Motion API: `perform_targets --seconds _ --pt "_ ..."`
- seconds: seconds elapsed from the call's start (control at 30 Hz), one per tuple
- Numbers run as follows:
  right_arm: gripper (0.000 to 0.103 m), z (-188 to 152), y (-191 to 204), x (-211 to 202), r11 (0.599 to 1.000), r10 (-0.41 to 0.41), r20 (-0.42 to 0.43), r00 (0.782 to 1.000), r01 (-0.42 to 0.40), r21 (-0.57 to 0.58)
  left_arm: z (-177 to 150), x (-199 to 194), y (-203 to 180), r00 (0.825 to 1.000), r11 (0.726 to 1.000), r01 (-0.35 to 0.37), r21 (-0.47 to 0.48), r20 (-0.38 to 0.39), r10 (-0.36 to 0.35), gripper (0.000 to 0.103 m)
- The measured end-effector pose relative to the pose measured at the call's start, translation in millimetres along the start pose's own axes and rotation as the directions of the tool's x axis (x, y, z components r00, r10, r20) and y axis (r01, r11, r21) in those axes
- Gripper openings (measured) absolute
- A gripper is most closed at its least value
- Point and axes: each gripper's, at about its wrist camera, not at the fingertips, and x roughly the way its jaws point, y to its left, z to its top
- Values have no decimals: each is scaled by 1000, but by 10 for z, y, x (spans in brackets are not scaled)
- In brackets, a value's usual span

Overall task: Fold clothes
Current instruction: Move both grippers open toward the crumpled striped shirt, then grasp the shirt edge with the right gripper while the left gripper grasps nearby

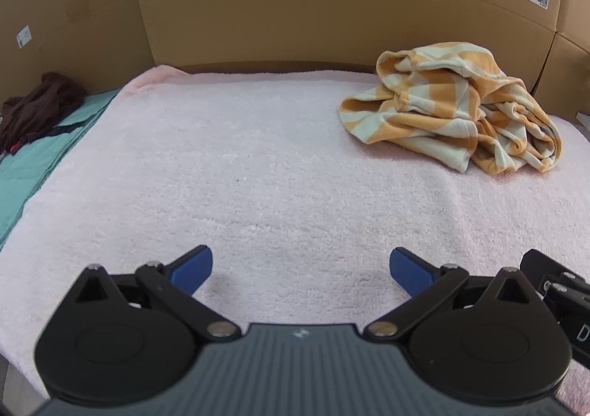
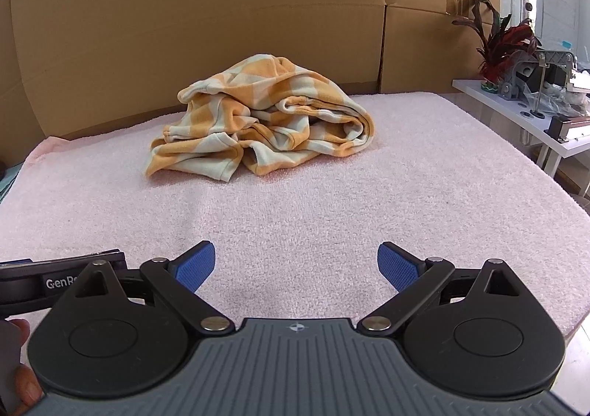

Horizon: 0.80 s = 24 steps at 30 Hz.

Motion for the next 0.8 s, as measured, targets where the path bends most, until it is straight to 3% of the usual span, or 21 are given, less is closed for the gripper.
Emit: perform_targets --seconds 0.53,0.8 --pt "97 64 -79 66 1000 -9 -2 1000 9 17 66 23 -51 1000 999 -10 30 -9 10 102" --pt "96 385 -38 234 999 -14 55 998 16 -45 170 203 -13 999 999 -11 39 -29 12 102"
